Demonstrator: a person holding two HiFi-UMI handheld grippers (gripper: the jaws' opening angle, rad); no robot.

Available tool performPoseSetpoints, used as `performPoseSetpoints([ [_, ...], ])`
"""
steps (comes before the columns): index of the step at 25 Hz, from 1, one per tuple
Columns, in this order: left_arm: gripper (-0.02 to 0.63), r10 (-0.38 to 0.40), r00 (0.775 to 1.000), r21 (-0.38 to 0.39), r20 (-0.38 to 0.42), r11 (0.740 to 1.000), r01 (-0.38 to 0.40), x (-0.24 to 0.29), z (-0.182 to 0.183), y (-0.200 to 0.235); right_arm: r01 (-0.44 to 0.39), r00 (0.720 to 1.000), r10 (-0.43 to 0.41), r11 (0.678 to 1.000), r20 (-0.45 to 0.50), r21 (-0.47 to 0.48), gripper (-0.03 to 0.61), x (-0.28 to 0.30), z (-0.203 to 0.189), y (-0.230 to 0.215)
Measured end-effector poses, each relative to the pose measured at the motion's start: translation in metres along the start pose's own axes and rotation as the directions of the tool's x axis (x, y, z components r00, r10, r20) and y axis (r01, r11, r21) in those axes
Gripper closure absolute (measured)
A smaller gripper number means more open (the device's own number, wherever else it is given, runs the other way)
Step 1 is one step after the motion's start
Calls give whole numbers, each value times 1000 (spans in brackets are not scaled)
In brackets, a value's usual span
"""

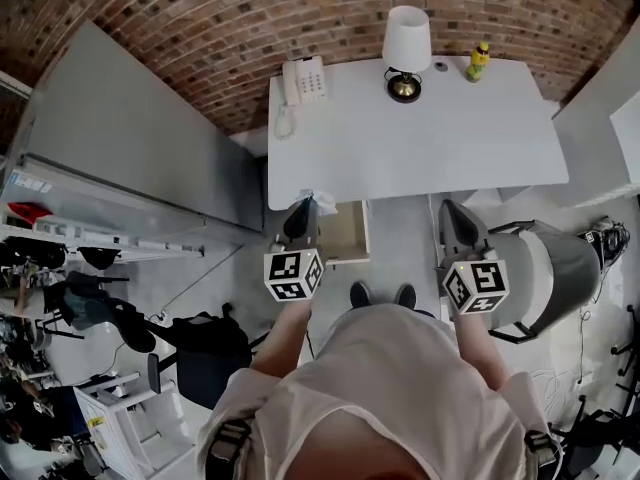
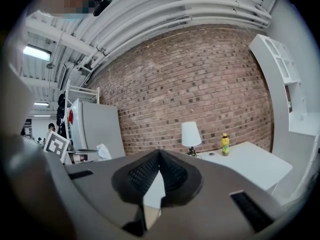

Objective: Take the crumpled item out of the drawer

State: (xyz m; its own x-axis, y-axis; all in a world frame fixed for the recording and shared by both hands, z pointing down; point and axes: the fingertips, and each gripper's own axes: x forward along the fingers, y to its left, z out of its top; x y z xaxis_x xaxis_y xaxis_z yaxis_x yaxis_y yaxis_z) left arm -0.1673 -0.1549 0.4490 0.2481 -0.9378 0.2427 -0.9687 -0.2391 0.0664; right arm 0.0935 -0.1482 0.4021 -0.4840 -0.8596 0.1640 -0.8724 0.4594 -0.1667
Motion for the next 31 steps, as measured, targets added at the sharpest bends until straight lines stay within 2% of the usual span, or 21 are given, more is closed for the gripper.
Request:
performPoseSetpoints([
  [4,601,53,990,16,129,998,-55,-23,33,-1,-5,1000,5,1000,5,-27,571,-1,8,2],
  [9,601,85,976,19,199,996,-91,-46,49,-7,-17,1000,18,998,11,-54,571,-3,15,6],
  [18,600,84,964,27,252,995,-93,-53,71,-18,-24,999,26,999,30,-35,571,-4,27,5],
  [23,600,94,964,53,251,992,-110,-54,71,-18,-31,999,32,999,31,-35,571,-6,28,6],
  [31,600,95,965,33,246,994,-106,-56,70,-19,-32,999,33,999,36,-33,571,-9,30,7],
])
